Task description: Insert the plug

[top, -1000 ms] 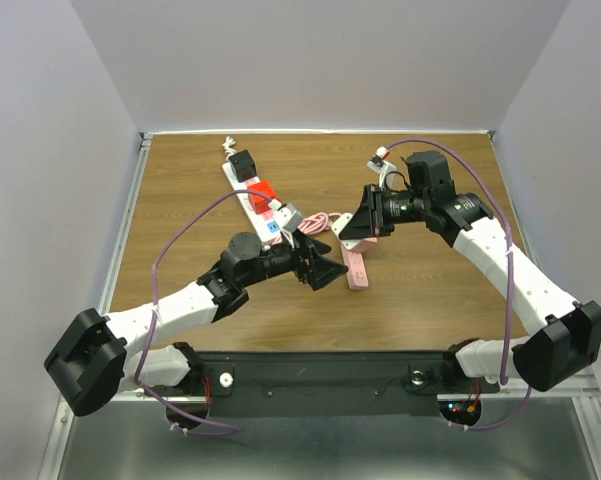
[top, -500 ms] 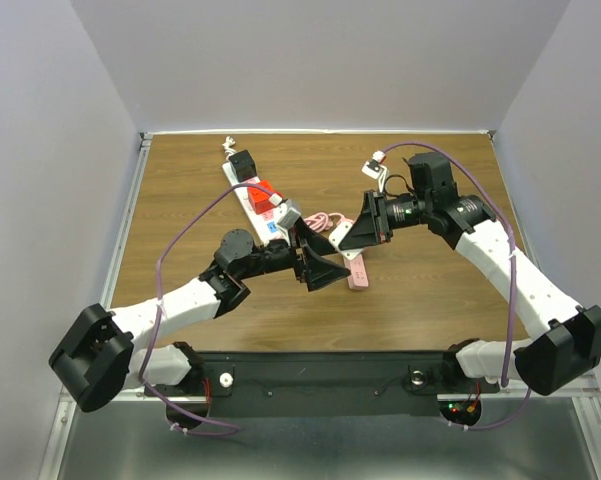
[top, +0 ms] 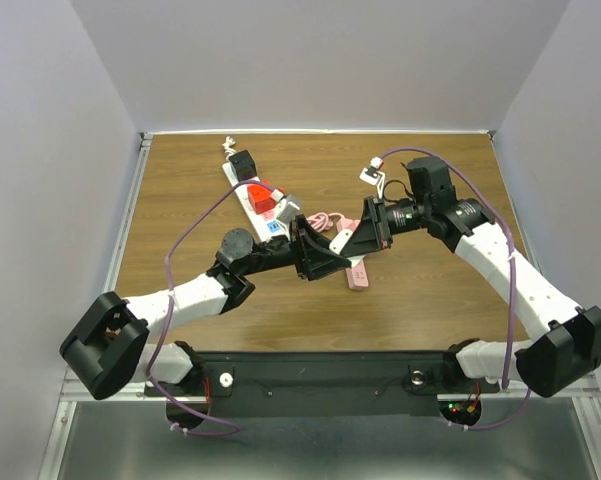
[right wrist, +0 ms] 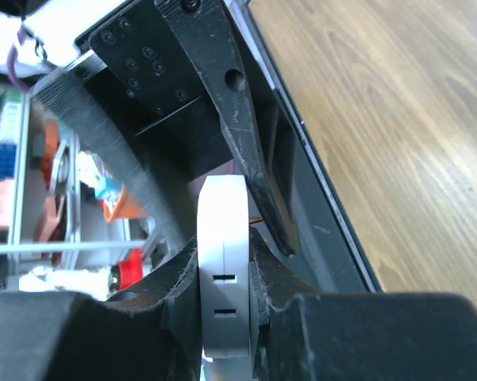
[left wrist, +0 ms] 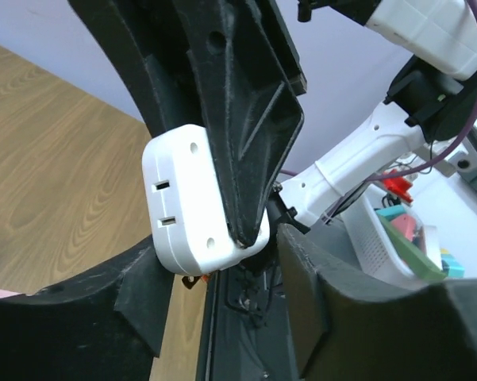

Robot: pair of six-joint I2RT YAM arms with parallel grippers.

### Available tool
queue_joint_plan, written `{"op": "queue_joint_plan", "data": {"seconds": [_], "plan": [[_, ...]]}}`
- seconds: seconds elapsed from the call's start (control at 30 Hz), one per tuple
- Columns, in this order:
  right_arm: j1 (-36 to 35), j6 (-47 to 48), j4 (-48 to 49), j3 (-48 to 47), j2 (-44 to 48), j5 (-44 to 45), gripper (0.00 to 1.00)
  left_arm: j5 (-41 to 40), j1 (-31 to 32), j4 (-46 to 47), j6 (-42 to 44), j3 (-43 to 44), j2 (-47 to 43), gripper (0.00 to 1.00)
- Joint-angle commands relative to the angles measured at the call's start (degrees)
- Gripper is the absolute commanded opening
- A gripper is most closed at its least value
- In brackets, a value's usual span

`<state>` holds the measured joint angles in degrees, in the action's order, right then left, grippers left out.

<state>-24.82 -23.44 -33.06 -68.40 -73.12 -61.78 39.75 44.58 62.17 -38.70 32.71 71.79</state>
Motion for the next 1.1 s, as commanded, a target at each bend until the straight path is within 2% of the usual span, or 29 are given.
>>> {"op": "queue_joint_plan", "data": {"seconds": [0.0,0.07,0.1,0.17,0.2,0.43,0.7,1.07], "plan": [[0.0,1.2,1.6,0.4,1.7,0.9,0.0,3.1,0.3,7.1,-1.6,2.4,0.1,0.5],[0.1,1.4,1.6,0.1,2.0,1.7,0.01,3.5,0.2,7.5,-2.3,2.4,0.5,0.43],[0.0,1.6,1.5,0.0,2.1,2.1,0.0,3.6,0.2,7.4,-2.4,2.4,0.7,0.37],[0.1,1.7,1.5,0.1,2.3,3.1,0.01,4.0,0.2,7.4,-3.0,2.4,1.0,0.31],[0.1,2.0,1.6,0.3,2.4,3.4,0.0,4.1,0.2,7.4,-3.1,2.5,1.2,0.24],[0.1,4.5,1.5,0.6,4.0,6.1,0.01,4.9,0.2,4.5,-5.2,3.6,2.9,0.0],[-0.1,7.0,1.6,-0.4,6.3,12.2,0.0,4.5,0.3,-2.4,-9.9,6.3,6.2,0.0],[-0.1,9.0,1.9,1.3,5.9,12.2,0.0,4.0,0.6,-4.8,-11.8,6.5,6.3,0.0]]}}
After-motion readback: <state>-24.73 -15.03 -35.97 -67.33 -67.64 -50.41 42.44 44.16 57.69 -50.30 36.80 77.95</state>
